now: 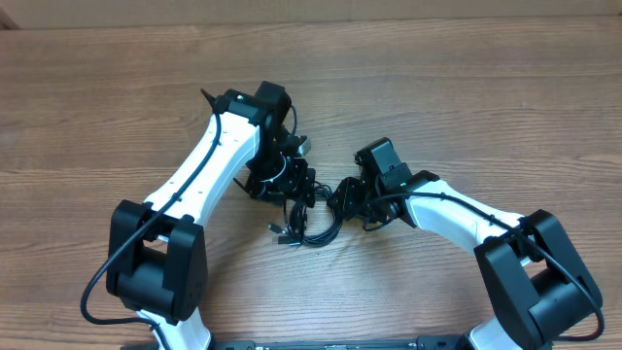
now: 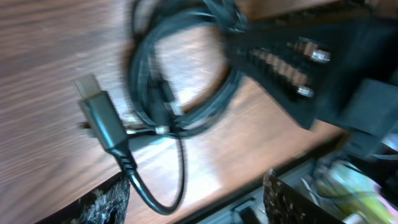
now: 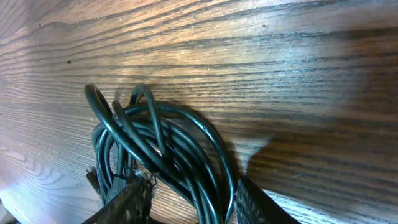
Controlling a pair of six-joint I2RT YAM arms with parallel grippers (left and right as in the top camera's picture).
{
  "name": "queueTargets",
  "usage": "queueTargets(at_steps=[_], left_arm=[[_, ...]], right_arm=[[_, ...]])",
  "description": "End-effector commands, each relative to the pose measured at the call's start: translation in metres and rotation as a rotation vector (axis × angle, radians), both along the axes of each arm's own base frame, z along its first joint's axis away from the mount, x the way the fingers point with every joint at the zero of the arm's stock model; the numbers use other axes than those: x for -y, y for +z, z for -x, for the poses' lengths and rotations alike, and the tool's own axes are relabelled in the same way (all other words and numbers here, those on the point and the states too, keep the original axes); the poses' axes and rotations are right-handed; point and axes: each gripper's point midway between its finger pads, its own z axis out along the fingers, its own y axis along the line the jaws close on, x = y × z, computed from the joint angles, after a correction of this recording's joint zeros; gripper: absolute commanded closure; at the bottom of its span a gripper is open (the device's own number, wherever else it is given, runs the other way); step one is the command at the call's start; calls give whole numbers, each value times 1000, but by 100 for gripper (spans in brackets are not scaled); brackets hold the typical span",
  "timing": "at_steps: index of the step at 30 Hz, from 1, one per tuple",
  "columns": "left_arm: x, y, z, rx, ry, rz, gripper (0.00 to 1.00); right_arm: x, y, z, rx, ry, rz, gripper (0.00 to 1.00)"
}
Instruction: Untangle cables
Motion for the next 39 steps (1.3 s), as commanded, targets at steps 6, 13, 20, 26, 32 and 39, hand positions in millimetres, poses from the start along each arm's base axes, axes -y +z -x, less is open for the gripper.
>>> queueTargets(at_steps=[6,13,20,26,32,39], left_arm=[[-52,-10,-19,94,126,-342,50],[-66,-10,-21,104,168,-418,53],[-30,-7,-15,70,47,-188,65],[-17,-11,-20,91,42,-122,70],[-10,-43,-16,100,81,-122,75],[6,-73,-3,120,59,-91,75]], right_arm=[[0,-3,1,-1,2,10,58],[0,-3,2,-3,2,12,57],[0,-3,2,-4,2,12,58],[1,-3,2,-5,1,13,64],[1,-3,2,-5,0,13,64],[2,-4,2,-6,-5,18,59]])
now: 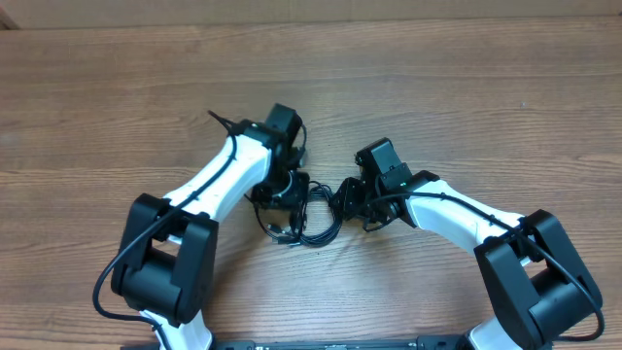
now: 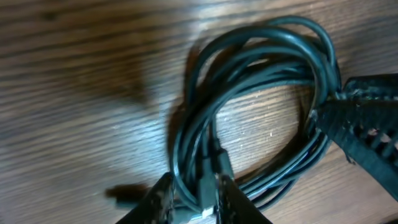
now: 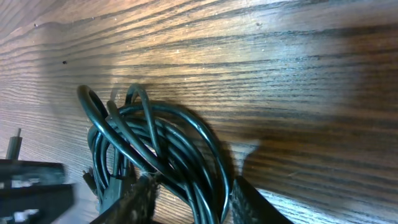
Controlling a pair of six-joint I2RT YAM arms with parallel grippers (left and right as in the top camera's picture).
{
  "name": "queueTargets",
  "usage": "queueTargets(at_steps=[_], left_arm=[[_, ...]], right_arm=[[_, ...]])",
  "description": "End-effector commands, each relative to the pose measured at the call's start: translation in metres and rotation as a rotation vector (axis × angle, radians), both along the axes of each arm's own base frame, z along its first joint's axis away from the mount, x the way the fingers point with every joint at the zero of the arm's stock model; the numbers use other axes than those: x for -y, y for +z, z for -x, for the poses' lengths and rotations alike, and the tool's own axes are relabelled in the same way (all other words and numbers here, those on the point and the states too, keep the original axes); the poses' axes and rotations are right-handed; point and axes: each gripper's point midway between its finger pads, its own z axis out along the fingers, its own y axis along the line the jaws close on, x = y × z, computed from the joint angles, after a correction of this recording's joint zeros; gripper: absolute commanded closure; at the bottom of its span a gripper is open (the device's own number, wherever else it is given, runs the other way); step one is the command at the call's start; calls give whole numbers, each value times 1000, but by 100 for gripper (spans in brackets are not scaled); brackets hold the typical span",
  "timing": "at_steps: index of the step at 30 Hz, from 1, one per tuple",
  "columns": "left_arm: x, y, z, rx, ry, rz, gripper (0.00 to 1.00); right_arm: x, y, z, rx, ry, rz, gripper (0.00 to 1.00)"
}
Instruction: Untangle cables
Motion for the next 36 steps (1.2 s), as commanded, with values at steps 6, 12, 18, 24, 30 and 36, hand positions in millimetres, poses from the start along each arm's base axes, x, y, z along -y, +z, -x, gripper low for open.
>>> queueTargets(at_steps=[6,12,18,24,30,36], left_arm=[[13,-13,9,6,-4,33,73],[5,-16,4,31,-3,-15,72],[3,-16,2,38,2,-17,72],[0,-17,-4,66,2,-38,72],[-2,-17,-10,87,9,-44,68],[-1,-17,-12,97,4,-39,65]], right_arm=[[0,-3,1,-2,-1,9,59],[-3,2,-9,47,8,-10,48],[-11,15,-32,178,45,-55,44],[-10,16,-35,201,53,-41,61],[-3,8,-28,159,46,-1,61],[-10,33,-32,176,176,44,49]])
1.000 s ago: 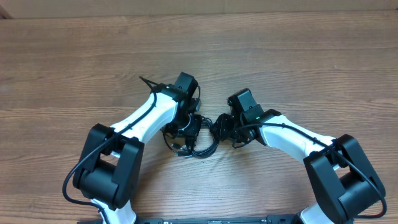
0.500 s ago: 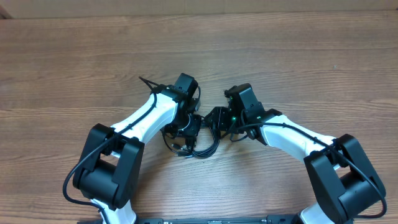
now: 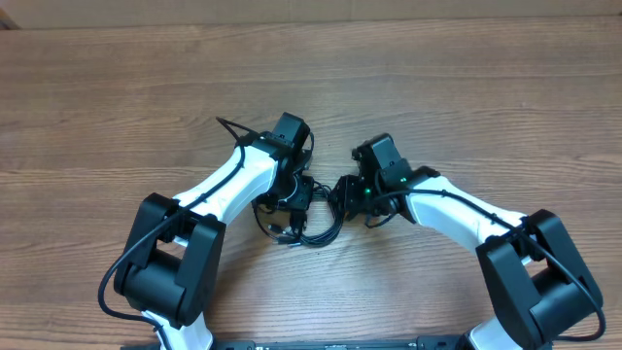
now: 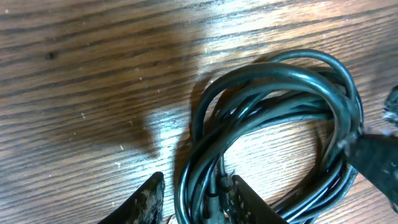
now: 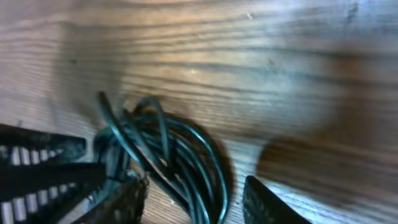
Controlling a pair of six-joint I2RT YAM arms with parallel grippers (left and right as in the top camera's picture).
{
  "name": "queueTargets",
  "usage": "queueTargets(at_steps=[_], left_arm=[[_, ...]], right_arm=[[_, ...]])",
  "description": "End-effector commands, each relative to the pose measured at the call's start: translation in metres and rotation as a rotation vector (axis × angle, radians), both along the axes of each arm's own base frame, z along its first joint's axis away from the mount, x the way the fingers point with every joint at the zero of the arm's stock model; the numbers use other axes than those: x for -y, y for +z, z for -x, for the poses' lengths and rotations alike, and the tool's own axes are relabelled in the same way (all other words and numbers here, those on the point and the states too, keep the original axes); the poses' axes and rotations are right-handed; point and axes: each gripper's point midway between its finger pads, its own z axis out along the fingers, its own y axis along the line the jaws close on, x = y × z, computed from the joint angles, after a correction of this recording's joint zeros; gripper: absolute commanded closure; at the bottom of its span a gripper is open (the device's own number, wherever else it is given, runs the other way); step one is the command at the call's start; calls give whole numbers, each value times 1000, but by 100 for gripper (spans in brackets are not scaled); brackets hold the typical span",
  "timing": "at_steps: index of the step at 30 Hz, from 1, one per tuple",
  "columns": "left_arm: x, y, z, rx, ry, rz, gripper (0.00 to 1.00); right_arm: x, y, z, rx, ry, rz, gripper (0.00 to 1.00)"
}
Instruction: Untangle cables
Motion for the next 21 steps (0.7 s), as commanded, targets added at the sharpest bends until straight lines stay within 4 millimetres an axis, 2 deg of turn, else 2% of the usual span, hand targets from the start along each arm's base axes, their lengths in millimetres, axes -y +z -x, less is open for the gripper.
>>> queueTargets(at_steps=[1,3,6,11,14,17,18,21], left_arm=[[-5,-1,-2,8,13,-10,65],[-6,-1,-2,5,23,-10,65],[-6,-1,-1,-4,48,-11,65],[-5,-1,0,-10,47,-7,64],[-5,-1,0,-10,48,-7,64],[-5,-1,0,-10,47,-8,64],[-5,-1,0,-9,47,-9,64],[-5,-1,-2,-1,46,-9,62]], right_arm=[[-13,29,-21,94,89,-1,48],[-14,33,-22,91,93,2,48],[-13,27,-20,74,93,11,47],[-13,-5,-16,1,95,36,47],[-14,-11,-15,-22,75,31,49],[3,-17,-23,-39,-68,106,55],[12,-19,-25,-59,-132,131,56],[26,-18,-27,-94,-182,163,54]])
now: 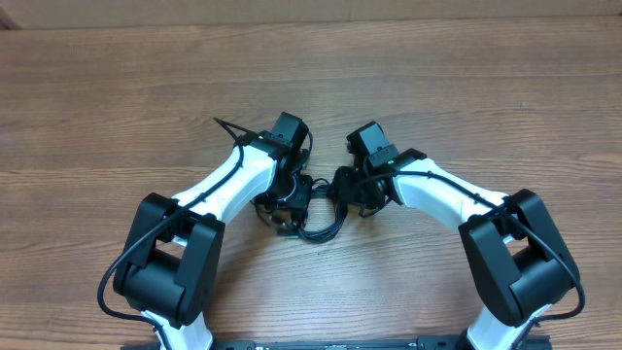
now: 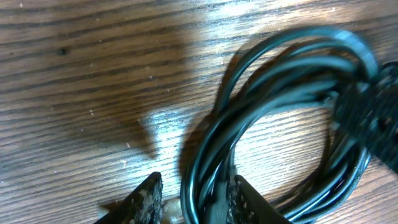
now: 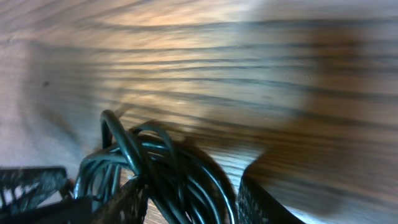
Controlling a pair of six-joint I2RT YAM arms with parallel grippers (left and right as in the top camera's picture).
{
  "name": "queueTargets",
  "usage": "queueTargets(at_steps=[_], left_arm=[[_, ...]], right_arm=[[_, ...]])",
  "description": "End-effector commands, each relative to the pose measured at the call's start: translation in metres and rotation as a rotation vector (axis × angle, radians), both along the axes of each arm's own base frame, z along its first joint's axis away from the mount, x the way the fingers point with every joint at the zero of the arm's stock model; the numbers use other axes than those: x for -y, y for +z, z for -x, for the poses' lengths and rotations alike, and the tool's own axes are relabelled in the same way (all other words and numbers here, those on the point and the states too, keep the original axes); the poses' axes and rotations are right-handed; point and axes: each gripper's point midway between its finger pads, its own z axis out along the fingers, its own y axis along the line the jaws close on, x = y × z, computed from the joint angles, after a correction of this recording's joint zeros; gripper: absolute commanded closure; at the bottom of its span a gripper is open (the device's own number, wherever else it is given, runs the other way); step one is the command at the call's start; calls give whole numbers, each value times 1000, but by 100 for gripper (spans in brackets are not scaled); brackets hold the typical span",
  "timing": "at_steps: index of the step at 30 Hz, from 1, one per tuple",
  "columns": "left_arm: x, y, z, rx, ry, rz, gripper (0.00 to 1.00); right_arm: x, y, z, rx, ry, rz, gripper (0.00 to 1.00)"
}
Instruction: Untangle cables
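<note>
A tangled bundle of black cables [image 1: 313,222] lies on the wooden table between the two arms. My left gripper [image 1: 288,201] is low at the bundle's left side. In the left wrist view the left gripper [image 2: 194,200] is open, with several strands of the cable bundle [image 2: 273,93] running between its fingers, against the right one. My right gripper [image 1: 345,191] is at the bundle's right side. In the right wrist view the right gripper [image 3: 189,202] is shut on the thick cable coil [image 3: 174,177], which fills its gap. The plugs are hidden.
The wooden table [image 1: 466,87] stretches on all sides of the arms. The two wrists stand close together over the bundle, with only a small gap between them.
My right gripper has shifted a little up and to the left and turned, still around the coil. The left gripper stays low on the strands. The bundle lies in about the same place.
First my left gripper hung open above the bundle, with a plug in its view, while the right held the coil's right side. Then the left was down on the strands at the bundle's left. Both have stayed on the bundle, drawing closer together.
</note>
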Motion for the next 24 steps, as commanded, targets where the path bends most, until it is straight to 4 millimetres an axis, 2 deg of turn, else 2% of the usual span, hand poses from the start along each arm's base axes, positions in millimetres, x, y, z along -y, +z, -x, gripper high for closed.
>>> queueTargets(at_steps=[1,5,7,10,12,13,17,19,21,24], left_arm=[[-2,-1,-2,9,12,-3,62],[2,0,-10,44,5,16,60],[3,1,-15,61,12,26,52],[1,11,-26,60,44,72,49],[5,27,-35,48,63,144,46],[10,42,-41,43,50,210,43],[24,78,-46,23,30,324,39],[28,84,-41,0,22,325,37],[31,79,-27,-38,5,297,36],[21,47,6,-106,18,108,32]], right_arm=[[28,-3,-12,-24,-136,96,53],[46,5,-9,-63,-139,176,48],[50,4,0,-100,-131,197,47],[57,2,17,-165,-124,234,44],[60,1,22,-186,-116,246,42],[59,2,23,-183,-90,245,41],[50,12,20,-165,10,207,37],[45,20,17,-154,45,193,37],[44,27,13,-142,60,195,36],[47,30,8,-126,55,218,33]])
